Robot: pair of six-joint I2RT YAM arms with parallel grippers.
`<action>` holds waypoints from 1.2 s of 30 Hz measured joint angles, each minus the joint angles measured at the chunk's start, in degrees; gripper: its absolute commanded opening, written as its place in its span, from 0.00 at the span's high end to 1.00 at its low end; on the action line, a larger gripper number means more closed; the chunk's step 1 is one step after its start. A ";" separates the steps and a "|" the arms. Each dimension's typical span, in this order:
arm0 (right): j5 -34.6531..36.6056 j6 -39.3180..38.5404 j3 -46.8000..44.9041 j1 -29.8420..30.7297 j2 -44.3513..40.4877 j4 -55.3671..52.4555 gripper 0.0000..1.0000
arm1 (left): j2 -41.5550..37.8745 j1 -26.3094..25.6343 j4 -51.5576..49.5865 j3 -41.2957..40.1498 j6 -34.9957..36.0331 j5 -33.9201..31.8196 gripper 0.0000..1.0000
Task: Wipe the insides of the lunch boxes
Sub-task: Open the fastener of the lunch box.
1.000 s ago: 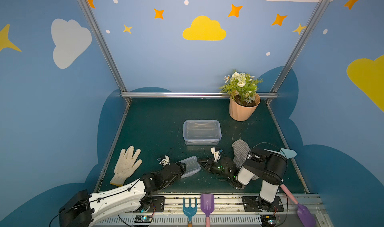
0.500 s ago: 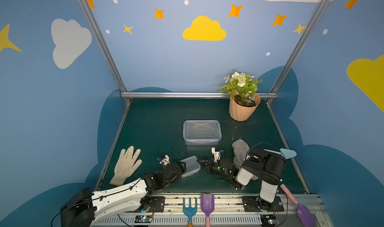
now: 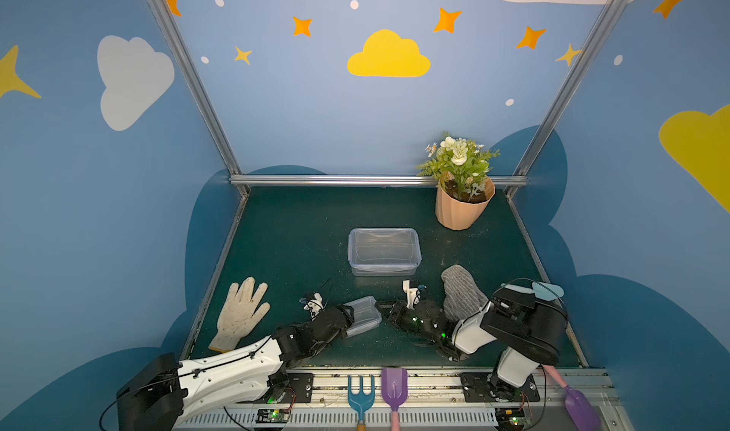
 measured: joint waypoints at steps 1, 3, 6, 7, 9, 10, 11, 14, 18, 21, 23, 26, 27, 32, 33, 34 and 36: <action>0.46 -0.26 0.26 0.15 -0.96 -1.99 1.00 | 0.22 0.00 0.26 0.00 0.02 -0.02 0.24; 1.25 -0.57 0.85 0.37 -2.01 -4.48 1.00 | 0.61 0.02 0.72 0.00 0.02 -0.13 0.24; 2.25 -0.96 1.70 0.52 -2.51 -6.75 1.00 | 1.49 0.04 1.51 0.02 0.20 -0.61 0.24; 2.62 -1.01 1.90 0.61 -2.56 -7.15 1.00 | 1.79 0.04 1.77 0.02 0.20 -0.81 0.24; 3.17 -1.07 2.14 0.76 -2.56 -7.52 1.00 | 2.45 0.11 2.29 0.11 0.22 -1.20 0.24; 3.56 -1.09 2.25 0.90 -2.60 -7.69 1.00 | 2.80 0.15 2.49 0.22 0.22 -1.38 0.24; 3.85 -1.16 2.34 1.03 -2.75 -8.11 1.00 | 3.17 0.15 2.56 0.39 0.24 -1.60 0.24; 4.74 -1.57 2.75 1.44 -3.89 -10.40 1.00 | 4.09 0.20 2.80 0.76 0.42 -2.16 0.24; 6.19 -2.23 3.63 2.10 -6.82 -16.24 1.00 | 5.07 0.24 3.52 1.11 0.61 -2.34 0.24; 7.23 -2.60 4.70 2.51 -8.87 -21.00 1.00 | 5.51 0.26 3.85 1.33 0.63 -2.34 0.24; 7.69 -2.69 5.07 2.75 -9.49 -22.62 1.00 | 5.75 0.26 4.02 1.38 0.68 -2.34 0.24; 8.13 -2.69 5.55 2.82 -9.66 -24.02 1.00 | 6.16 0.31 4.31 1.40 1.03 -2.47 0.24; 8.24 -2.67 5.66 2.82 -9.68 -24.35 1.00 | 6.27 0.31 4.44 1.40 1.09 -2.51 0.24; 9.27 -2.82 6.62 3.43 -10.54 -27.36 1.00 | 6.45 0.42 4.63 1.40 1.27 -2.58 0.24; 9.57 -2.93 6.95 3.58 -10.93 -28.46 1.00 | 6.49 0.44 4.66 1.40 1.27 -2.62 0.24; 9.99 -3.50 7.21 3.74 -11.32 -29.73 1.00 | 6.49 0.44 4.68 1.40 1.31 -2.60 0.24; 10.58 -4.22 7.50 4.17 -11.96 -31.45 1.00 | 6.49 0.44 4.72 1.40 1.33 -2.62 0.24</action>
